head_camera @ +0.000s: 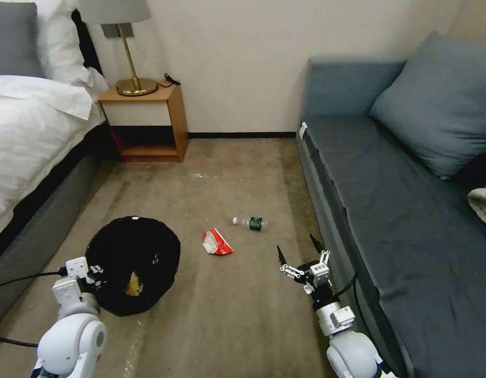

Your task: Pick up the trash bin, then pick up the garbage on the floor and place it into the trash bin.

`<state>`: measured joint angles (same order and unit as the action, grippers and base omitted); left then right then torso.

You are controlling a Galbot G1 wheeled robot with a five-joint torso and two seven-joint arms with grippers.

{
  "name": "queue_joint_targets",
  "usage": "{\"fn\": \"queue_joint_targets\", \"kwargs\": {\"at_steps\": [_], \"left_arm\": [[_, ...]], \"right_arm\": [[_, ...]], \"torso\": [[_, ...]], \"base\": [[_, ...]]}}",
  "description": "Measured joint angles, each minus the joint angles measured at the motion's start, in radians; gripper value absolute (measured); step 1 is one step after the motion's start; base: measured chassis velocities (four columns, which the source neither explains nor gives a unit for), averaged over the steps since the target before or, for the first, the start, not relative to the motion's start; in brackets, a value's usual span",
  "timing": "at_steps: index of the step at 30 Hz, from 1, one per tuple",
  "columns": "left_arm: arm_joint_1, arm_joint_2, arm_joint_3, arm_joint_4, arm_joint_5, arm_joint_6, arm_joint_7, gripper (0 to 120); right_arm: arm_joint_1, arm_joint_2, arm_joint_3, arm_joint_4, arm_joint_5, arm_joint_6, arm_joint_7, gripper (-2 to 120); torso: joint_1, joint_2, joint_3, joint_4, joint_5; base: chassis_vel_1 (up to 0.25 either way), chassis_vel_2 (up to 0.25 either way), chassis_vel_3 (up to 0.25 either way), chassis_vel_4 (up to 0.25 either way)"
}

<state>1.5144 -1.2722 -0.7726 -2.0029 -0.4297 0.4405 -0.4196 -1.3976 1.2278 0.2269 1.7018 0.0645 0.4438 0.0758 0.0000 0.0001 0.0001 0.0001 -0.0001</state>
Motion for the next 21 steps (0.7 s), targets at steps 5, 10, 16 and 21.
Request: {"fn": "queue_joint_targets", "kwargs": {"at_steps": [5, 10, 16, 21], "left_arm": [[-0.001, 0.000, 0.000, -0.001, -0.001, 0.000, 0.000, 3], [-0.001, 0.000, 0.000, -0.001, -0.002, 0.000, 0.000, 3], [-0.002, 0.002, -0.001, 0.000, -0.004, 0.000, 0.000, 3], [-0.003, 0.003, -0.002, 0.000, -0.010, 0.000, 0.000, 3]], "right_arm": [[-0.001, 0.000, 0.001, 0.002, 0.001, 0.000, -0.006, 100], [-0.002, 0.001, 0.001, 0.004, 0.001, 0.000, -0.009, 100], [-0.002, 0.002, 0.002, 0.006, 0.001, 0.000, -0.012, 100], [-0.002, 0.004, 0.003, 0.007, 0.002, 0.000, -0.017, 100]], "torso": [[0.000, 0.000, 0.000, 0.0000, 0.0000], [0.000, 0.000, 0.000, -0.0001, 0.0000], [0.000, 0.000, 0.000, 0.0000, 0.0001], [0.000, 0.000, 0.000, -0.0001, 0.0001]], "base": [[-0.074, 0.100, 0.081, -0.088], [-0.058, 0.060, 0.063, -0.054], [-0.078, 0.055, 0.063, -0.069], [-0.081, 0.082, 0.084, -0.069]]}}
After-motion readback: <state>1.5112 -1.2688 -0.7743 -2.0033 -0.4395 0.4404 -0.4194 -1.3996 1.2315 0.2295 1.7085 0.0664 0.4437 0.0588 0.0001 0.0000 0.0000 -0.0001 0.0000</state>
